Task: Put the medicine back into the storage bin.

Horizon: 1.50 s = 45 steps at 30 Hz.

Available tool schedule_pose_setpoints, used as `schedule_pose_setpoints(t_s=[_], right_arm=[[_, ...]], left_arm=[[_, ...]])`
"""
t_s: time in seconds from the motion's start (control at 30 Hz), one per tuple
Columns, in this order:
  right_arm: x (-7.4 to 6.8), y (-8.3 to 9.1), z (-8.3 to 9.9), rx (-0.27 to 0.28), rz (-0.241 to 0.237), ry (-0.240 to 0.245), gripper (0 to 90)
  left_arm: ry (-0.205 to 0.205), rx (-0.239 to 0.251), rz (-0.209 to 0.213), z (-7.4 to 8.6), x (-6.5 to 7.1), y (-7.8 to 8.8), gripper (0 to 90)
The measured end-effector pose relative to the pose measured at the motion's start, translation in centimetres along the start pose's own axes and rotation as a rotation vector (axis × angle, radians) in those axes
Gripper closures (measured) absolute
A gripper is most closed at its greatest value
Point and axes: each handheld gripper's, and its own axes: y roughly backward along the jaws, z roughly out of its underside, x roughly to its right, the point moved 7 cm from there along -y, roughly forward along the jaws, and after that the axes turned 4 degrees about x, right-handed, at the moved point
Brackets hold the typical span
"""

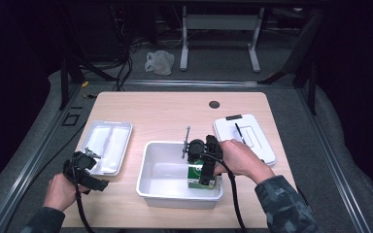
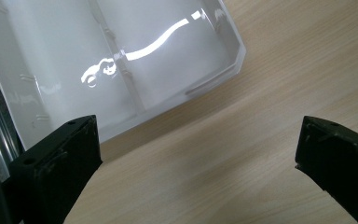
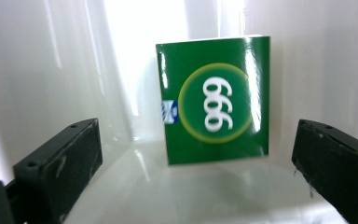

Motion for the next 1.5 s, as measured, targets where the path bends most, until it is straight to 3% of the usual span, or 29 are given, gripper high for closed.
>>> schedule_pose_setpoints(t_s=[0.03,0.13,0.2,0.37,0.4,0.43,0.57,0.6,0.63,0.7,0.73,0.77,0.8,0.9,0.97,1.07,1.17,1.2,1.3,1.5], right_arm=[[-0.1,1.1,0.4,0.040,0.007,-0.031,0.0],[-0.1,2.2,1.0,0.058,0.029,-0.052,0.0],[0.0,3.8,2.2,0.095,0.062,-0.100,0.0],[0.1,5.6,5.4,0.166,0.117,-0.232,0.0],[0.1,5.6,5.4,0.166,0.117,-0.232,0.0],[0.3,5.9,7.1,0.196,0.143,-0.295,0.1],[0.3,5.8,10.7,0.239,0.188,-0.413,0.3],[0.3,5.8,10.7,0.239,0.188,-0.413,0.3],[0.2,5.6,12.5,0.268,0.204,-0.476,0.2],[0.1,5.2,14.2,0.282,0.224,-0.540,0.4],[0.1,5.2,14.2,0.282,0.224,-0.540,0.4],[0.0,4.8,15.1,0.284,0.227,-0.569,0.4],[-0.1,4.0,16.7,0.286,0.242,-0.634,0.5],[-0.2,2.6,18.5,0.294,0.273,-0.717,0.9],[-0.2,2.2,19.0,0.282,0.278,-0.729,1.4],[0.0,0.8,20.0,0.274,0.285,-0.787,2.0],[0.1,0.2,20.3,0.267,0.285,-0.800,2.1],[0.0,-0.2,20.6,0.250,0.287,-0.805,2.2],[0.0,-0.6,21.0,0.255,0.281,-0.832,2.4],[0.3,-1.1,21.5,0.255,0.270,-0.849,2.9]], left_arm=[[0.006,0.000,-0.002,0.0,0.0,0.0,0.0],[0.007,-0.002,-0.003,0.0,-0.1,0.0,0.1],[0.007,-0.005,-0.005,0.0,-0.1,0.1,0.0],[0.026,0.000,-0.007,-0.4,-0.6,0.3,0.0],[0.026,0.000,-0.007,-0.4,-0.6,0.3,0.1],[0.032,-0.003,-0.008,-0.7,-0.8,0.3,0.0],[0.054,0.009,-0.001,-1.5,-1.3,0.3,0.0],[0.054,0.009,-0.001,-1.5,-1.3,0.3,0.1],[0.066,0.013,-0.003,-1.8,-1.6,0.3,0.1],[0.070,0.012,-0.015,-2.0,-2.1,0.1,0.1],[0.070,0.012,-0.015,-2.0,-2.1,0.1,0.0],[0.074,0.008,-0.019,-2.1,-2.2,-0.1,0.0],[0.083,0.002,-0.022,-2.3,-2.6,-0.4,0.0],[0.099,-0.003,-0.027,-2.8,-3.1,-0.8,0.0],[0.106,-0.005,-0.026,-3.0,-3.3,-1.0,0.1],[0.121,-0.017,-0.036,-4.0,-4.2,-2.0,0.2],[0.132,-0.026,-0.034,-4.4,-4.6,-2.7,1.1],[0.156,-0.029,-0.030,-4.8,-5.2,-3.2,1.8],[0.177,-0.038,-0.037,-5.2,-6.0,-4.1,3.0],[0.228,-0.076,-0.022,-5.3,-6.9,-5.6,3.8]])
